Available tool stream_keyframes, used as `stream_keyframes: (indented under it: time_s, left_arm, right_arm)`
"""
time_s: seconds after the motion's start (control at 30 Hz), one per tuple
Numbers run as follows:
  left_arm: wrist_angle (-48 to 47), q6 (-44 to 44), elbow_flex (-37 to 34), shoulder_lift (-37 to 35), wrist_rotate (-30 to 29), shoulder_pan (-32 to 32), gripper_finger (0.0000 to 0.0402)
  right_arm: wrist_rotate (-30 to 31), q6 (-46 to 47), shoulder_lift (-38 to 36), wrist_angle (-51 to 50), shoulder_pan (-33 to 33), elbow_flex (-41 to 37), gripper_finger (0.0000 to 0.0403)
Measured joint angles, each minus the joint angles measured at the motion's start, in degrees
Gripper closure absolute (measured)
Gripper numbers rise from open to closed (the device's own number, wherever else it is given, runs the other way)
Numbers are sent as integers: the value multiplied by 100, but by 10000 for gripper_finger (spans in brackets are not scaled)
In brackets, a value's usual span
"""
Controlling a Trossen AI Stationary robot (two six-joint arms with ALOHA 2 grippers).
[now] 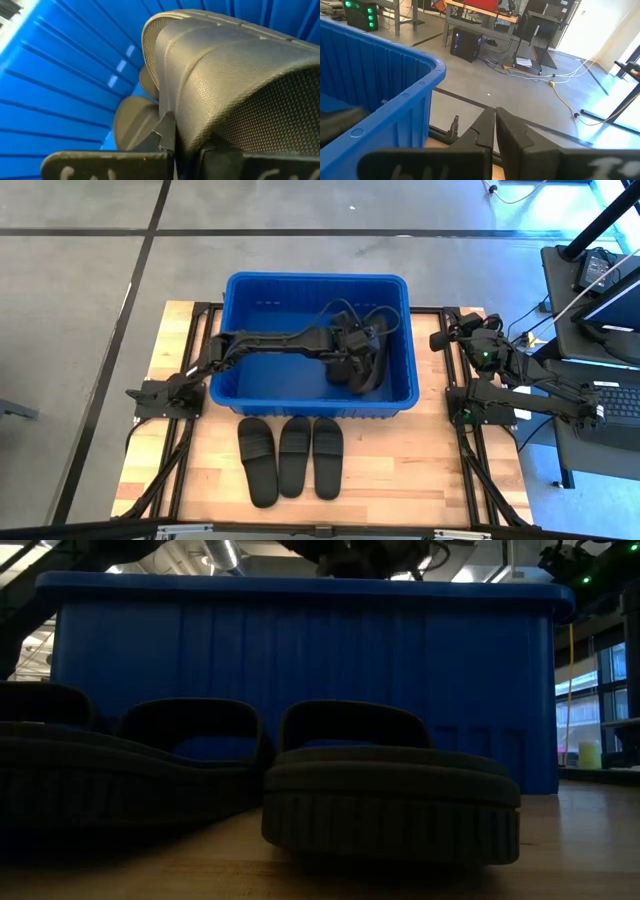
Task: Pick and place slides into bin
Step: Put the black slides into the blue organizer bin
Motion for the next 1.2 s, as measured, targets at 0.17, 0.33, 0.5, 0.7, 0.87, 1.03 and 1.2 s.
stream_keyframes:
  time_s: [0.17,0.33,0.5,0.7,0.87,1.03,1.2]
  left_arm:
    - [82,-121,1,167,1,-14,396]
    - [196,-300,16,273,137,-45,396]
    - [242,-306,9,308,372,-69,395]
    - [295,-303,7,310,473,-109,348]
    - [287,-302,3,317,478,-180,319]
    - [284,-293,1,318,555,-240,304]
    - [282,-123,1,318,1078,-228,284]
  right_arm:
    - [0,2,0,-4,-2,1,382]
    - [0,2,0,-4,-2,1,382]
    - [0,0,0,-11,-2,1,382]
    - [0,0,0,-15,-2,1,382]
    - [0,0,0,-21,-2,1,382]
    - [0,-4,0,-22,-2,1,382]
    - [-1,-2,0,-98,-2,1,382]
